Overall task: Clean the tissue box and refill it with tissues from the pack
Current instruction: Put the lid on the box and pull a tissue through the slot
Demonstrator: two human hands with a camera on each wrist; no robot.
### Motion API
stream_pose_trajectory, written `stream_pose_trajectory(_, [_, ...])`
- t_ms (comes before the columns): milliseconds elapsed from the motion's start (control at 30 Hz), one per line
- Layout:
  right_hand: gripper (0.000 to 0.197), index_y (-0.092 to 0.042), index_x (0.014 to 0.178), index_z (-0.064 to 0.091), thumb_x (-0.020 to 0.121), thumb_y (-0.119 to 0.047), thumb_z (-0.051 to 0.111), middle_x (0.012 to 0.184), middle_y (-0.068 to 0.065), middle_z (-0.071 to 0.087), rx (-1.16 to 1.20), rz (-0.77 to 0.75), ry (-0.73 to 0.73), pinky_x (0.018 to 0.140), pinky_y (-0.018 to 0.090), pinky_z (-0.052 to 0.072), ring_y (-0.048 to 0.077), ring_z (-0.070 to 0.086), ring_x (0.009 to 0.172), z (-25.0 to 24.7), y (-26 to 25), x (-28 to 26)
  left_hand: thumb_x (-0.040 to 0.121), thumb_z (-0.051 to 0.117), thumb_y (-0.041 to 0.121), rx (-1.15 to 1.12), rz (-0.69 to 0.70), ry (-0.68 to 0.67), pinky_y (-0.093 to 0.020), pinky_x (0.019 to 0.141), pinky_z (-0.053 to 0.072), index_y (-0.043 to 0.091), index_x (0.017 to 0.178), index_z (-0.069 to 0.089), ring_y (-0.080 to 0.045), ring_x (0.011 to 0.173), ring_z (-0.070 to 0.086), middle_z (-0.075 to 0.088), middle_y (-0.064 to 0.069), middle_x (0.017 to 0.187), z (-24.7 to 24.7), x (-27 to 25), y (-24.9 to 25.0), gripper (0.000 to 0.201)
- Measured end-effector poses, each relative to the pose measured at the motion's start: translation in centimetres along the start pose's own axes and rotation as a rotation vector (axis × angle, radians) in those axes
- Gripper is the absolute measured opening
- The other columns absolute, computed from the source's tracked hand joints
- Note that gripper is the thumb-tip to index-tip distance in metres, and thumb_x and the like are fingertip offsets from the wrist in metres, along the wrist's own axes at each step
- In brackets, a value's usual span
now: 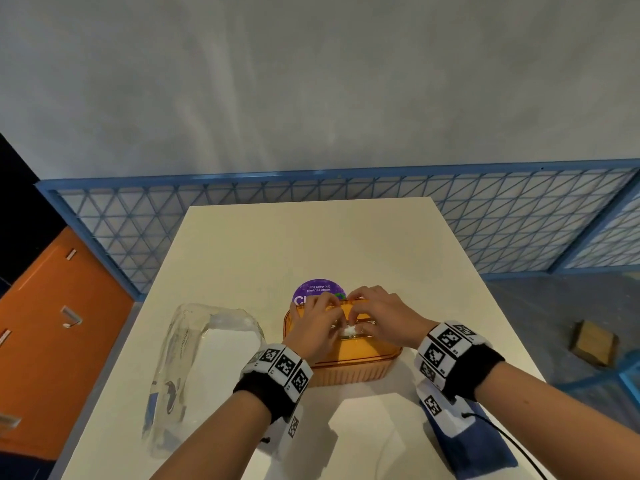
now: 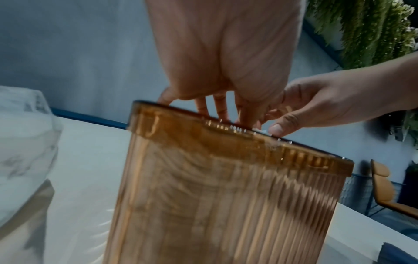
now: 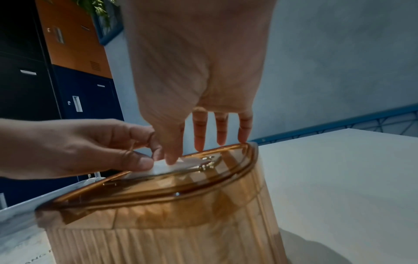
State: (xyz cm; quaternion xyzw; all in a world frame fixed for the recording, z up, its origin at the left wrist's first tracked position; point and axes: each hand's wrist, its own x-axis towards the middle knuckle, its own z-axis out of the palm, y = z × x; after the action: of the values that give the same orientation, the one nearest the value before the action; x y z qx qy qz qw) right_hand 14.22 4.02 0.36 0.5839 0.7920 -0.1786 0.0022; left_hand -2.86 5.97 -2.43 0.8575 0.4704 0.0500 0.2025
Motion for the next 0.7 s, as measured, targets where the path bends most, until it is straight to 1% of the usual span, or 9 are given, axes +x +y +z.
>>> stream_pose_trajectory(100, [0.016,-0.020,0.104,0.063,0.092,-0.027,0.054,0.141,-0.004,0.038,-0.005,-0.004,0.016,0.102,0.040,0.030,0.019,0.032,0.130,0.4,-0.1,0.1,0.095,0.049,0.024,-0.041,0.022,0.009,-0.055,0.115,0.011,0.023,0.107,0.059,-0.016,0.132,0.027,0.037,0.007,0.136,-0.1,-0.5,-0.2,0.016])
stream_pose_trajectory(167, [0.016,-0.019,0.104,0.063,0.092,-0.025,0.054,0.140,-0.003,0.039,-0.001,-0.024,0.018,0.100,0.040,0.032,0.019,0.033,0.129,0.5,0.0,0.1,0.094,0.049,0.022,-0.071,0.028,0.025,-0.055,0.115,0.012,0.021,0.104,0.059,-0.016,0.130,0.030,0.038,0.007,0.135,-0.3,-0.6,-0.2,0.014])
stream_pose_trajectory(233, [0.014,-0.018,0.103,0.063,0.092,-0.023,0.056,0.137,-0.002,0.042,0.008,-0.050,0.041,0.096,0.039,0.034,0.019,0.036,0.125,0.4,0.0,-0.1,0.094,0.049,0.022,-0.090,0.024,0.032,-0.053,0.114,0.014,0.020,0.103,0.058,-0.016,0.129,0.032,0.038,0.006,0.135,-0.6,-0.5,-0.2,0.013])
stream_pose_trajectory(300, [0.012,-0.018,0.101,0.064,0.092,-0.022,0.057,0.131,-0.002,0.048,-0.028,-0.089,0.087,0.090,0.035,0.037,0.019,0.041,0.118,0.4,0.0,-0.3,0.095,0.047,0.023,-0.102,0.019,0.020,-0.053,0.115,0.013,0.021,0.107,0.056,-0.016,0.129,0.034,0.039,0.006,0.135,-0.7,-0.5,-0.2,0.015])
stream_pose_trajectory(400, [0.013,-0.017,0.101,0.062,0.093,-0.021,0.054,0.115,-0.001,0.057,-0.027,-0.108,0.113,0.084,0.032,0.036,0.018,0.046,0.108,0.2,-0.1,-0.6,0.094,0.046,0.028,-0.051,0.028,-0.068,-0.056,0.116,0.009,0.026,0.120,0.052,-0.016,0.132,0.029,0.037,0.007,0.138,-0.9,-0.6,-0.2,0.026])
stream_pose_trajectory(467, [0.012,-0.016,0.100,0.060,0.093,-0.019,0.052,0.105,-0.001,0.062,0.033,-0.081,0.090,0.081,0.031,0.036,0.019,0.050,0.103,0.1,-0.2,-0.7,0.095,0.046,0.029,0.000,0.035,-0.114,-0.058,0.114,0.011,0.025,0.118,0.054,-0.017,0.131,0.027,0.038,0.007,0.136,-1.2,-0.4,0.0,0.024])
stream_pose_trajectory(533, [0.013,-0.016,0.103,0.058,0.092,-0.021,0.052,0.097,0.000,0.058,0.075,-0.017,0.040,0.080,0.031,0.037,0.020,0.051,0.102,-0.1,-0.2,-0.8,0.095,0.046,0.027,-0.010,0.030,-0.131,-0.061,0.113,0.010,0.021,0.109,0.056,-0.018,0.128,0.030,0.042,0.006,0.131,-1.7,-0.1,0.2,0.018])
stream_pose_trajectory(600, [0.020,-0.018,0.111,0.056,0.092,-0.025,0.053,0.094,0.000,0.052,0.070,0.038,-0.013,0.081,0.030,0.035,0.020,0.049,0.103,-0.5,-0.2,-0.7,0.096,0.046,0.024,-0.033,0.028,-0.140,-0.061,0.114,0.007,0.018,0.105,0.056,-0.018,0.125,0.034,0.049,0.005,0.123,-2.2,0.0,0.5,0.015])
stream_pose_trajectory(700, [0.018,-0.016,0.109,0.060,0.094,-0.022,0.052,0.090,-0.004,0.045,0.035,0.053,-0.033,0.083,0.031,0.034,0.019,0.047,0.097,-0.8,-0.1,-0.6,0.097,0.046,0.020,-0.047,0.023,-0.143,-0.058,0.115,0.004,0.016,0.104,0.055,-0.017,0.119,0.040,0.058,0.003,0.111,-2.6,-0.1,0.8,0.013])
